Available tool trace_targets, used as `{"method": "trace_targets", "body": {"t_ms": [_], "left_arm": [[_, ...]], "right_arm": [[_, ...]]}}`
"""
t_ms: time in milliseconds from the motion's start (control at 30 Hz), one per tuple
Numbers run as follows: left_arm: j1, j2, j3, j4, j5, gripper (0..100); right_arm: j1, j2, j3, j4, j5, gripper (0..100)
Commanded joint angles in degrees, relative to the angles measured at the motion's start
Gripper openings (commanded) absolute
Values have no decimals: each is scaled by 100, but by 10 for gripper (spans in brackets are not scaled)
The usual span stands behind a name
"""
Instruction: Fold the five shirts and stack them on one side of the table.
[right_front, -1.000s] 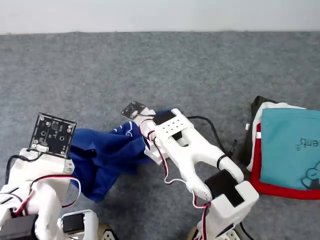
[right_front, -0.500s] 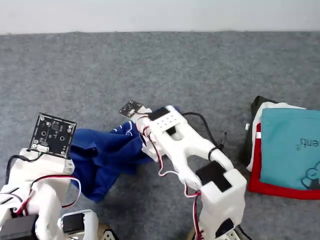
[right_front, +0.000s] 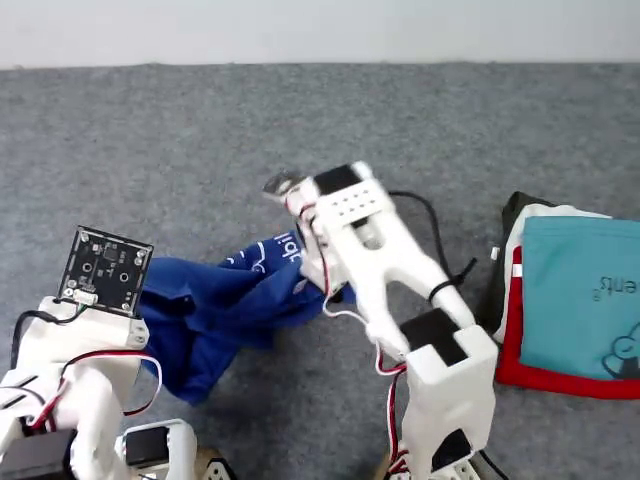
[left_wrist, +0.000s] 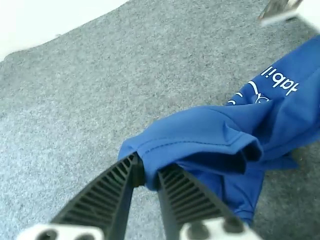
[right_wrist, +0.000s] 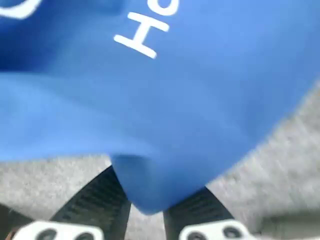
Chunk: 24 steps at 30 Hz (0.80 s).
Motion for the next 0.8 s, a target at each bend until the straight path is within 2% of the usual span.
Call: {"method": "trace_targets", "body": {"t_ms": [0, 133, 367, 567, 767], "left_arm": [[-26, -35, -22, -123, -26, 14], [-35, -53, -66, -466, -35, 14], [-26, -53, -57, -2154, -9, 14], [-9, -62, -84, -3279, -9, 14], [9, -62, -681, -4105, -9, 14]], "right_arm": [[251, -48, -932, 769, 70, 9], [549, -655, -1336, 778, 44, 9], [998, -2695, -1398, 778, 35, 9], [1508, -4277, -1398, 760, 35, 9], [1587, -5631, -1398, 585, 26, 9]]}}
